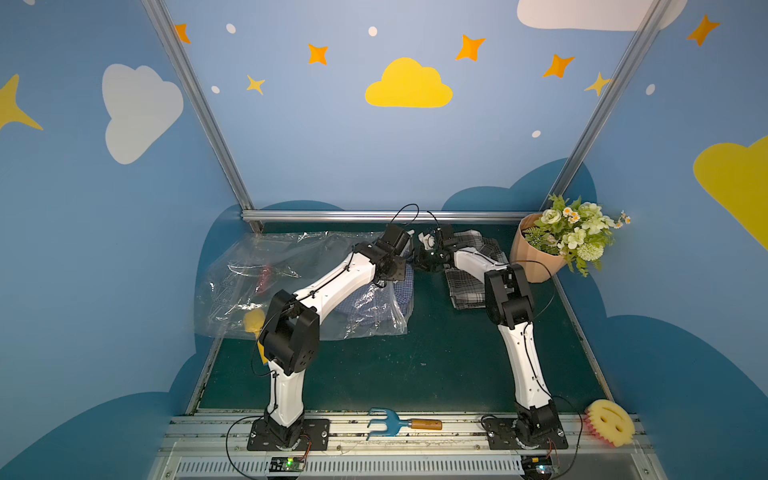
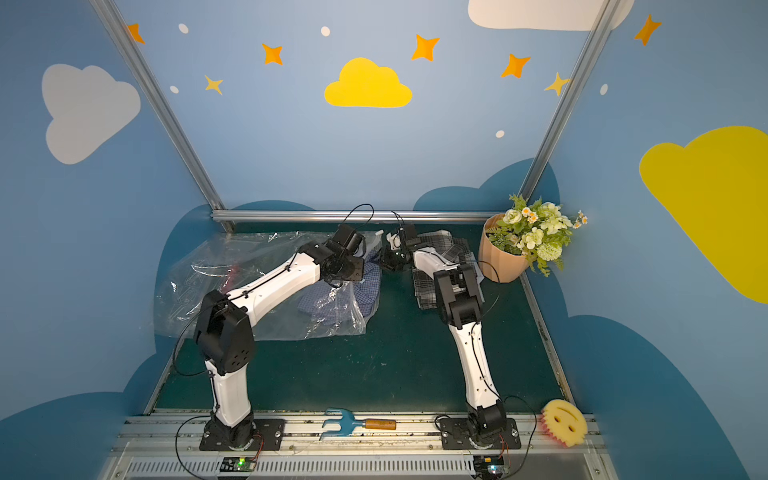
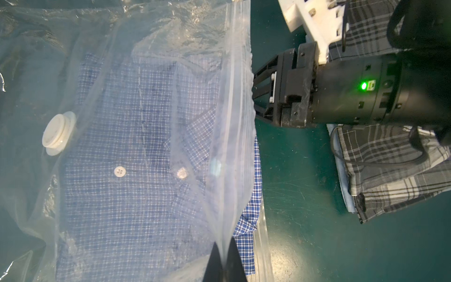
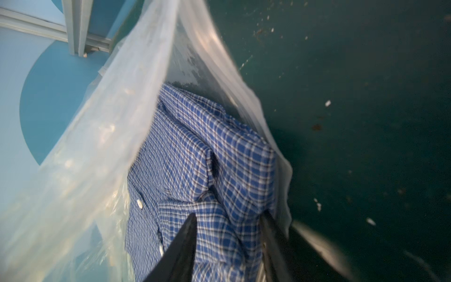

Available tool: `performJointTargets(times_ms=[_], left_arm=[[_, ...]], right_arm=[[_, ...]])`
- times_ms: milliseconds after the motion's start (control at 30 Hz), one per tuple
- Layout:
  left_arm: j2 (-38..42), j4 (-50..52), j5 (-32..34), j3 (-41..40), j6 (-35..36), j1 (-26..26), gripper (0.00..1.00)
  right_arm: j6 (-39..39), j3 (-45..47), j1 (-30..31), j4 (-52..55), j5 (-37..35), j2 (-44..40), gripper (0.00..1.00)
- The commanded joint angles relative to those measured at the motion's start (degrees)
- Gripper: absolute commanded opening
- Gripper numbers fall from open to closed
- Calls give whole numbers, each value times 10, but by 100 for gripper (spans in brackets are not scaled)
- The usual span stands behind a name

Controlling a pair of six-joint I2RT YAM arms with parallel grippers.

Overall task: Take the shirt out of the vacuum bag
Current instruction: Take out the shirt from the vacuum bag.

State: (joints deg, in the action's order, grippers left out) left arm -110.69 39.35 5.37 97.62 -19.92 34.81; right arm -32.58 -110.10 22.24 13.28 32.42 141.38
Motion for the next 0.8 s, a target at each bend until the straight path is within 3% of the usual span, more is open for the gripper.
performJointTargets(times_ms=[0,267,633,700,767], left_arm=[[-2,-9,-12,-7,1,0,3],[-4,-16,-23,-10,-2,0,3],[-1,-25,-28,-25,-7,0,4],[0,-31,-31,-31,-7,-2,8],[2,-37,-42,-35,-10,-6,27]], right_arm=[[13,50,16,33,-55,-26,46],[9,67,26,24,-62,-26,44],[-30,66,33,-13,-69,-6,12],[-28,71,32,-14,-71,-18,5],[-27,74,30,-14,-73,-35,0]])
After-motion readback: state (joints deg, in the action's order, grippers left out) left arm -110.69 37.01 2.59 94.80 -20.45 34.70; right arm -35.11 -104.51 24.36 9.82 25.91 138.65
